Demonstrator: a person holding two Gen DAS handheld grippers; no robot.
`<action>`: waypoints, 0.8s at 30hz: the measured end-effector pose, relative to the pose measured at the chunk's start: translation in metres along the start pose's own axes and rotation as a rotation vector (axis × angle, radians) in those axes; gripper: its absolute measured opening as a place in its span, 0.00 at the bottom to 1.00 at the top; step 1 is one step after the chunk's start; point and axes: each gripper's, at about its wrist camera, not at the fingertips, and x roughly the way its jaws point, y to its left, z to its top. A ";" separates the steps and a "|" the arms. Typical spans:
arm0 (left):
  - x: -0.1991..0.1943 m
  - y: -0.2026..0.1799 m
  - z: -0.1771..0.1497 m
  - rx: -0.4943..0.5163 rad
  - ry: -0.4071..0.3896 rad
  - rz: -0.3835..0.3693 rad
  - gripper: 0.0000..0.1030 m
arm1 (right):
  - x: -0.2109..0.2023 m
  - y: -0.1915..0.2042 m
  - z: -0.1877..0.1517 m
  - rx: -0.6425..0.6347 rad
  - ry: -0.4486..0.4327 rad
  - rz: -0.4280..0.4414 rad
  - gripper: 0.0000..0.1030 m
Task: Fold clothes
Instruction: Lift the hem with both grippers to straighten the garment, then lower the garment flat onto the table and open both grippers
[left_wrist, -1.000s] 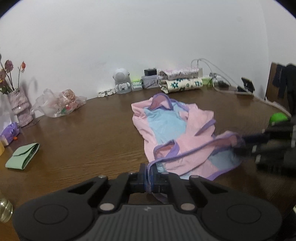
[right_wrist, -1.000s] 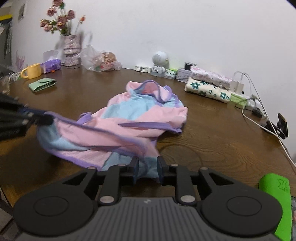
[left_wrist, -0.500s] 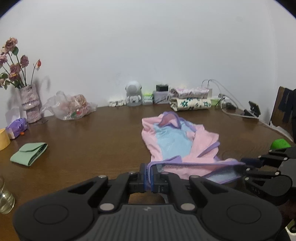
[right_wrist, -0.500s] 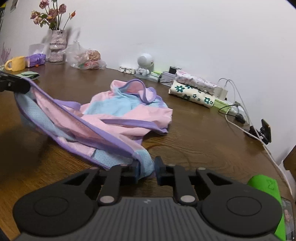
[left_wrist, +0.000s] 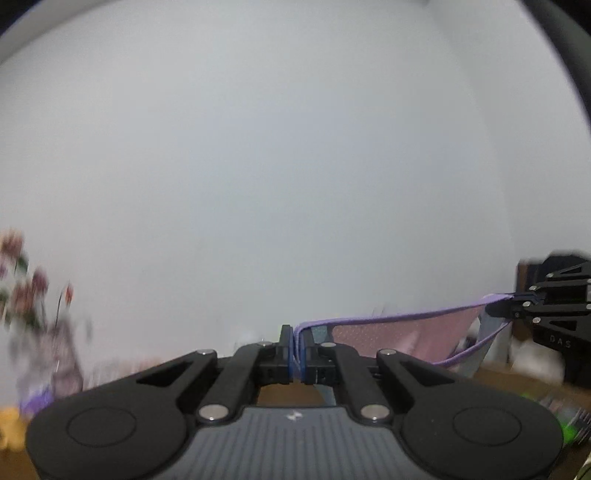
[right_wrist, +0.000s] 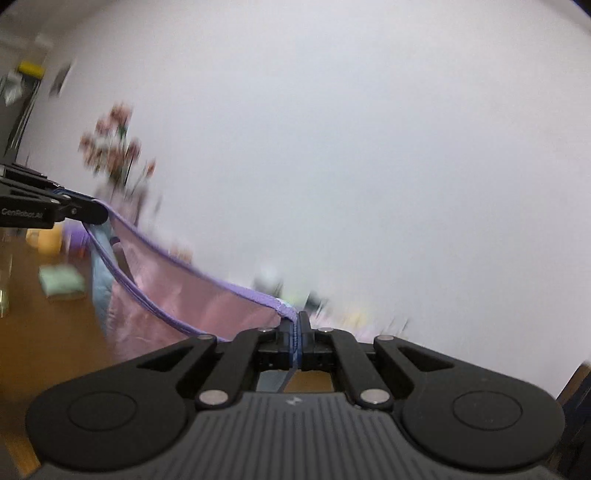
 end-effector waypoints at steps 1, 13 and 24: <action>-0.005 0.001 0.014 -0.003 -0.029 -0.018 0.02 | -0.009 -0.007 0.012 -0.006 -0.033 -0.008 0.01; 0.015 0.026 0.106 -0.057 -0.160 -0.105 0.02 | -0.030 -0.065 0.124 -0.114 -0.179 0.005 0.01; 0.115 0.053 0.108 -0.006 -0.122 0.076 0.01 | 0.108 -0.060 0.143 -0.132 -0.066 0.003 0.01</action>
